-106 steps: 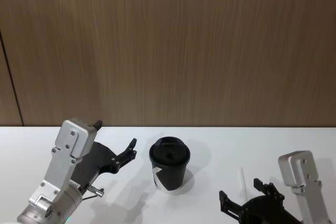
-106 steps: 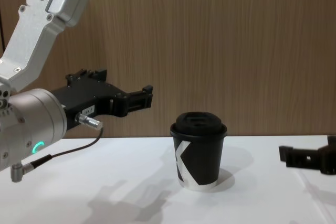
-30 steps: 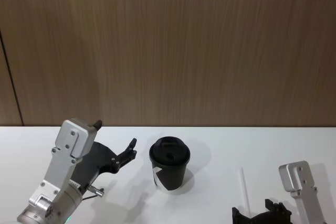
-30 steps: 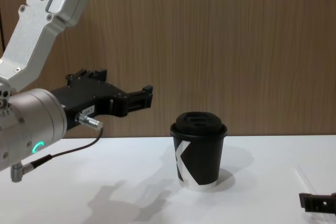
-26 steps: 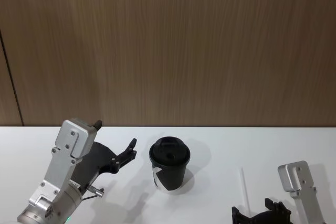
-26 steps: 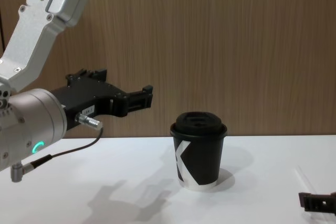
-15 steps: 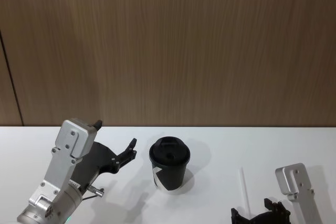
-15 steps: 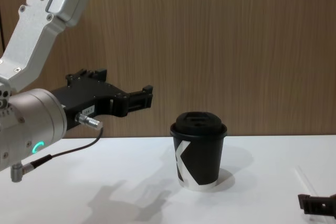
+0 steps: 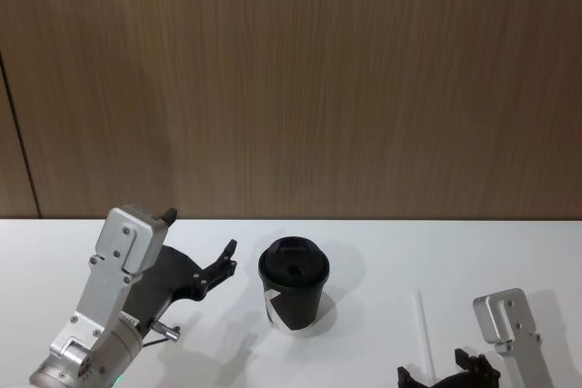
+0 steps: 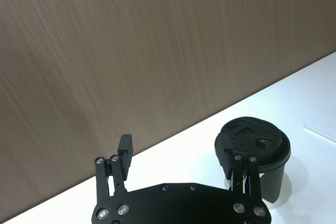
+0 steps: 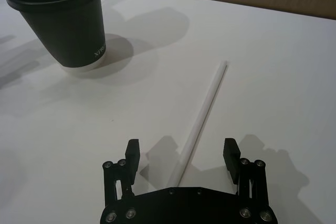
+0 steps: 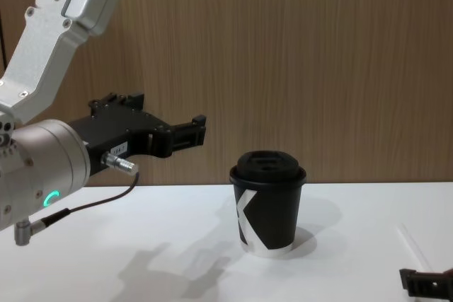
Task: Pick up the straw with one hand, pass it to the other hand, and insert it into the cup.
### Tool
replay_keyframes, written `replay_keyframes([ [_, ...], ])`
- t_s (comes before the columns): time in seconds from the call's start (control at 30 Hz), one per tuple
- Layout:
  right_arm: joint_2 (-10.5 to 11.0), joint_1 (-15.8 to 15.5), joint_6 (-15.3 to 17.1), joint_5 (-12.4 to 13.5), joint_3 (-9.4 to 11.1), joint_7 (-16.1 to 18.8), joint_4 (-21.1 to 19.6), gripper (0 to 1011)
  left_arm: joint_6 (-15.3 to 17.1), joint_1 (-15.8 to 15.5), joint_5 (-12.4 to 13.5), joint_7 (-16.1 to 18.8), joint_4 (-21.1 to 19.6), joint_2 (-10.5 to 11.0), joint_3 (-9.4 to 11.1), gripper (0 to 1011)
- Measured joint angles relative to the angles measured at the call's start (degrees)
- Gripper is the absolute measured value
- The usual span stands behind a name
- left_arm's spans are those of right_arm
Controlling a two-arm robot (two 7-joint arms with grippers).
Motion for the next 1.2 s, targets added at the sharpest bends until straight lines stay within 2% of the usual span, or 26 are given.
replay_keyframes([
  [0.57,-0.96,-0.19,1.42,0.06,0.53,0.49,0.10,1001,0.00,0.00,0.00,0.00,0.00,0.00,0.00,1003],
  [0.67,-1.07,-0.20,1.56,0.07,0.60,0.54,0.15,968,0.00,0.00,0.00,0.00,0.00,0.00,0.00,1002],
  [0.93,-1.22,-0.24,1.74,0.10,0.69,0.62,0.21,788,0.00,0.00,0.00,0.00,0.00,0.00,0.00,1002],
  [0.97,-1.24,-0.24,1.78,0.10,0.70,0.63,0.22,731,0.00,0.00,0.00,0.00,0.00,0.00,0.00,1003],
  [1.03,-1.26,-0.25,1.82,0.10,0.72,0.65,0.24,691,0.00,0.00,0.00,0.00,0.00,0.00,0.00,1003],
  [1.07,-1.26,-0.25,1.82,0.10,0.72,0.65,0.24,632,0.00,0.00,0.00,0.00,0.00,0.00,0.00,1003],
  [1.13,-1.28,-0.26,1.85,0.10,0.73,0.67,0.25,593,0.00,0.00,0.00,0.00,0.00,0.00,0.00,1003],
  [1.2,-1.29,-0.26,1.87,0.10,0.75,0.68,0.26,513,0.00,0.00,0.00,0.00,0.00,0.00,0.00,1003],
])
